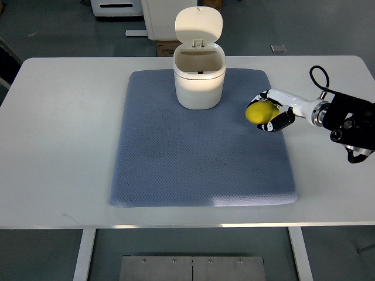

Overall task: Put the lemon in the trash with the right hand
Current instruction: 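Close the right hand fingers around the yellow lemon, then lift the lemon with the right hand, away from the mat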

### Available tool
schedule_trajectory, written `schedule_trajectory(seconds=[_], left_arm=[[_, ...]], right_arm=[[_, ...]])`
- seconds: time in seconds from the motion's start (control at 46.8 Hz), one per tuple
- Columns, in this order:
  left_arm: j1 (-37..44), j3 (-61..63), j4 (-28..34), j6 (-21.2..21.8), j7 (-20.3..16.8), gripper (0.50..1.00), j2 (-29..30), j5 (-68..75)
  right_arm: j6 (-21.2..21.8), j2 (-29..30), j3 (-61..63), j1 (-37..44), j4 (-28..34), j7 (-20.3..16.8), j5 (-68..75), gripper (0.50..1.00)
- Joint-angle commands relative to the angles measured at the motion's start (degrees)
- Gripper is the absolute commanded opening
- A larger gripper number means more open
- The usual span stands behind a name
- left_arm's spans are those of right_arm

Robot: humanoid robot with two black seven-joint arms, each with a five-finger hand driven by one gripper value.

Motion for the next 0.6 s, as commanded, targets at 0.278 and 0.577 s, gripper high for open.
schedule_trajectory(seconds=[0.278,0.577], left_arm=[[-0.06,0.01,0.0,-0.01,0.0,1.0,0.0,0.0],[0.02,0.01,0.0,-0.01,0.0,1.0,0.0,0.0]], right_arm=[[7.32,-7.14,6.19,0.21,-5.17,1.23,10.19,0.5],[17.43,-6.79,10.77,-0.06,-18.45,1.14,13.88,0.5]])
